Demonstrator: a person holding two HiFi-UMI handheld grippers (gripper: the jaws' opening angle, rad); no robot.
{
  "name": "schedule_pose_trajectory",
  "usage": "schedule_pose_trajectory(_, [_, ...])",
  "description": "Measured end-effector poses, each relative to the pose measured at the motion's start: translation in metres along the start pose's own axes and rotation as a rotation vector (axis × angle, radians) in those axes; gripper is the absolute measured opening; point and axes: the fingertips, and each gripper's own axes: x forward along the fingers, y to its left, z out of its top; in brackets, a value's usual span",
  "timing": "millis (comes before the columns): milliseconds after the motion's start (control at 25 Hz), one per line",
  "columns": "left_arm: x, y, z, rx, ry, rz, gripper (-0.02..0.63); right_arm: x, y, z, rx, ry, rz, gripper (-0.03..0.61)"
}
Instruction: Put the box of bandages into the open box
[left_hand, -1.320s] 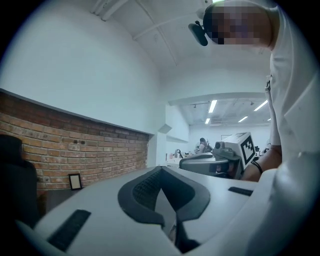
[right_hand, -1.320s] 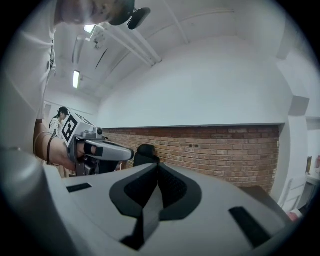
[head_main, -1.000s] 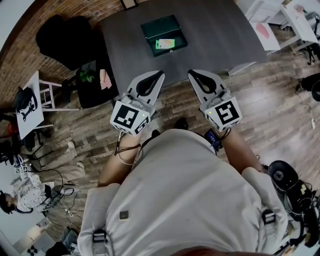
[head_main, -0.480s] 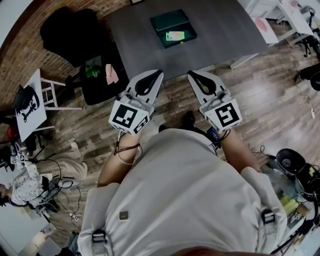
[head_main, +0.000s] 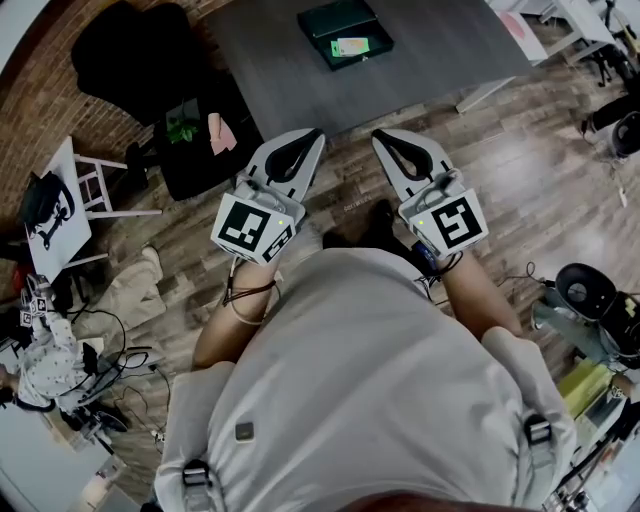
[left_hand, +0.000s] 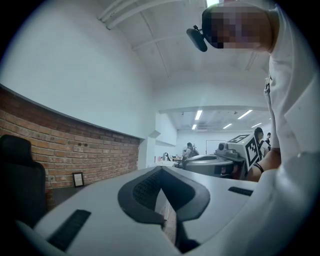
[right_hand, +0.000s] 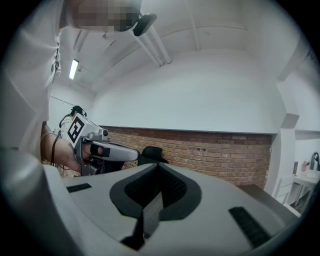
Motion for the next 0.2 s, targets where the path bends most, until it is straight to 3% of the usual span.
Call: schedule_pose_trajectory(200, [-0.019,0.006,-0.006,-0.015,0.002,-0.013,0.015,0.005,0.020,-0.002,0.064,0.047,-0.036,0.021])
